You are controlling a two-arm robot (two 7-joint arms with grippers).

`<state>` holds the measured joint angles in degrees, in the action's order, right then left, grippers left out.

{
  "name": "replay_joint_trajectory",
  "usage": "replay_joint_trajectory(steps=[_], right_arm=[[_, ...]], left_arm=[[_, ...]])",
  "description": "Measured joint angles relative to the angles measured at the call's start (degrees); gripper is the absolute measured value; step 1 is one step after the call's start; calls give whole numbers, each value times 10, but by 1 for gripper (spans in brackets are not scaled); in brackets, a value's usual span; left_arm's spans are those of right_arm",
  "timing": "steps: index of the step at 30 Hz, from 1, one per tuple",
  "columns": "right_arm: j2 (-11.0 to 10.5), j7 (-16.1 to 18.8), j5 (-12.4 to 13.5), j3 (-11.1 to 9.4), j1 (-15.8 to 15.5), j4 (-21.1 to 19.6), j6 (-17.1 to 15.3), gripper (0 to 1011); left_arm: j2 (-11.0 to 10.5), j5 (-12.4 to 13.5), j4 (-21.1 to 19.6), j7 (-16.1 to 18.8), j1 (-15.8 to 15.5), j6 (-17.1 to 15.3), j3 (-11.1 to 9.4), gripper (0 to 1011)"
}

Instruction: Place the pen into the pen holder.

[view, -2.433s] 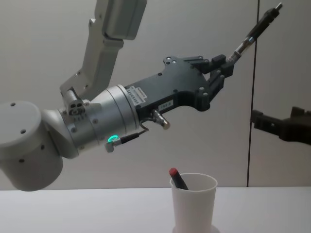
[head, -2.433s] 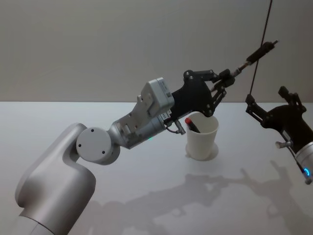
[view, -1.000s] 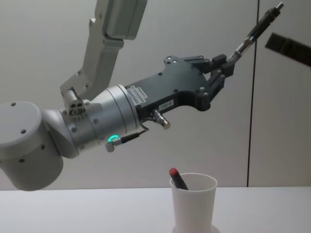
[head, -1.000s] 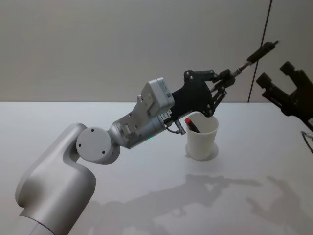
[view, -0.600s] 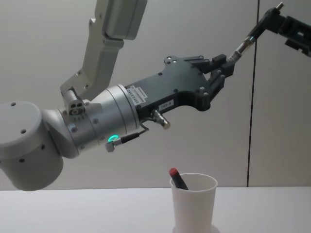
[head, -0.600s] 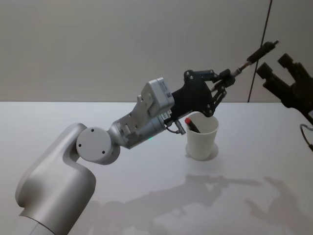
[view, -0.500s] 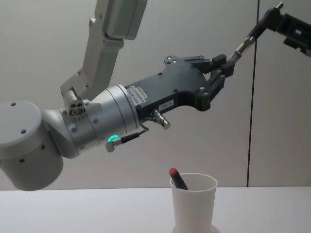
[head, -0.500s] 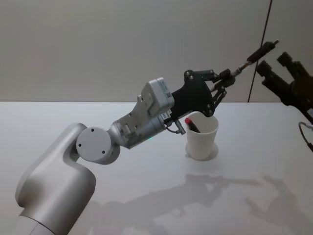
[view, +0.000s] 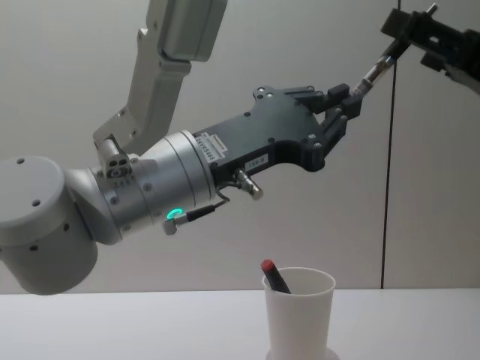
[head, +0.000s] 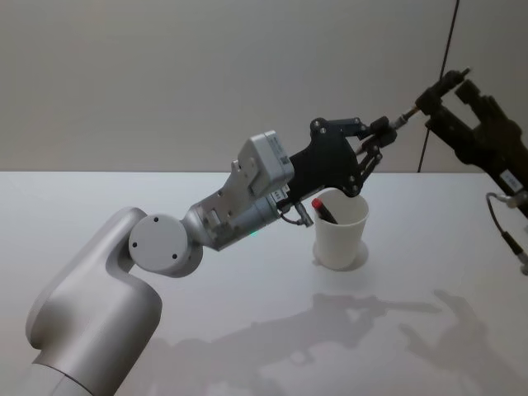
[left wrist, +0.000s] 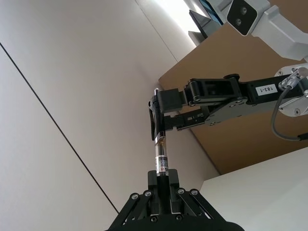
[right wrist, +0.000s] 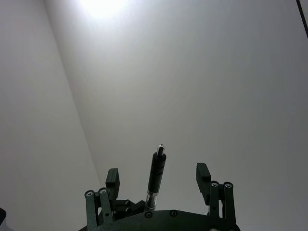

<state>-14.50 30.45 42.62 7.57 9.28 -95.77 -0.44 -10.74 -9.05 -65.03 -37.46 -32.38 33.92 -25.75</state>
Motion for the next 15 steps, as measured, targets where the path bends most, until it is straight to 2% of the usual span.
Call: replay_joint_trajectory(steps=[5, 7, 11, 13, 15], right_arm=[[4, -8, -4, 5, 4, 0, -4, 996], [6, -11, -6, 7, 5, 0, -5, 963], [9, -16, -7, 10, 8, 0, -6, 863], [10, -18, -8, 12, 10, 0, -6, 769], [11, -21, -8, 13, 11, 1, -7, 733]], left_arm=[[0, 0, 0, 0, 0, 0, 0, 137], [0, 0, 0, 0, 0, 0, 0, 137], [0, 0, 0, 0, 0, 0, 0, 137], [0, 0, 0, 0, 0, 0, 0, 136], [0, 0, 0, 0, 0, 0, 0, 137]])
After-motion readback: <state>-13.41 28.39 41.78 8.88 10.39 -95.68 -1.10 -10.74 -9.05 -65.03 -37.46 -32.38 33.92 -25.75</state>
